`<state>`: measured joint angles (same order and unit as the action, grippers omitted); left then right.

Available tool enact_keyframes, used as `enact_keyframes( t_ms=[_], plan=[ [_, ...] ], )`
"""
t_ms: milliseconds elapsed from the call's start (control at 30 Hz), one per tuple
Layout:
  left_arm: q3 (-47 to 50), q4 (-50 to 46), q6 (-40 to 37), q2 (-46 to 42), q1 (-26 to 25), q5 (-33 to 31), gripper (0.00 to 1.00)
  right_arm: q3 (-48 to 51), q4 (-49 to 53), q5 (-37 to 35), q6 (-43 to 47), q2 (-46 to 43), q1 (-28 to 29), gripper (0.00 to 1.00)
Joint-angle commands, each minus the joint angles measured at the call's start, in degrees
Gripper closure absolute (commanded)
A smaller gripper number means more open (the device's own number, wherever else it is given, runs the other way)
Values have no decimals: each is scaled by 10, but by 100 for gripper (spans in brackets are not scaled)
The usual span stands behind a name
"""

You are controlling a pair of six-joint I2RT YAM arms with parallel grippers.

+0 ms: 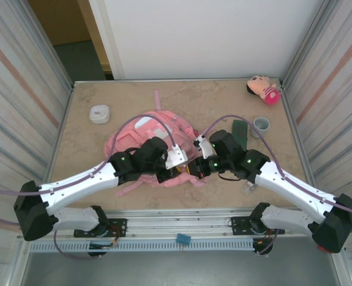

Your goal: Pack the student bag

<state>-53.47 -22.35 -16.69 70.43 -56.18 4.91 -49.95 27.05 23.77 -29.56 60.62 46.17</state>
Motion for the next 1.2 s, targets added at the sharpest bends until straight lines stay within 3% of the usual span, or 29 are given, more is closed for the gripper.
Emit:
enact_keyframes(
  t_ms=[0,133,267,533,767,833,967,1067,1167],
  plan=[
    [8,26,-106,4,3,27,100,-9,-25,29,1,-29,-21,100],
    [46,80,-248,-35,11,152,100,20,-18,43,-2,-61,-66,100],
    [83,109,-293,-89,80,279,100,34,-1,60,6,-77,-97,100],
    [87,-57,-323,-185,105,250,100,64,2,61,24,-71,-157,100],
    [125,-70,-298,-305,127,238,99,71,-34,99,38,-25,-227,100],
    [138,-66,-283,-323,140,210,84,70,-55,122,33,-14,-213,100],
    [131,-76,-218,-317,147,182,39,52,-58,88,26,-20,-143,100],
    [87,-67,-91,-285,135,174,26,47,-60,66,10,-27,-105,100],
    [49,-55,12,-240,90,107,19,43,-58,50,1,-35,-80,100]
  ],
)
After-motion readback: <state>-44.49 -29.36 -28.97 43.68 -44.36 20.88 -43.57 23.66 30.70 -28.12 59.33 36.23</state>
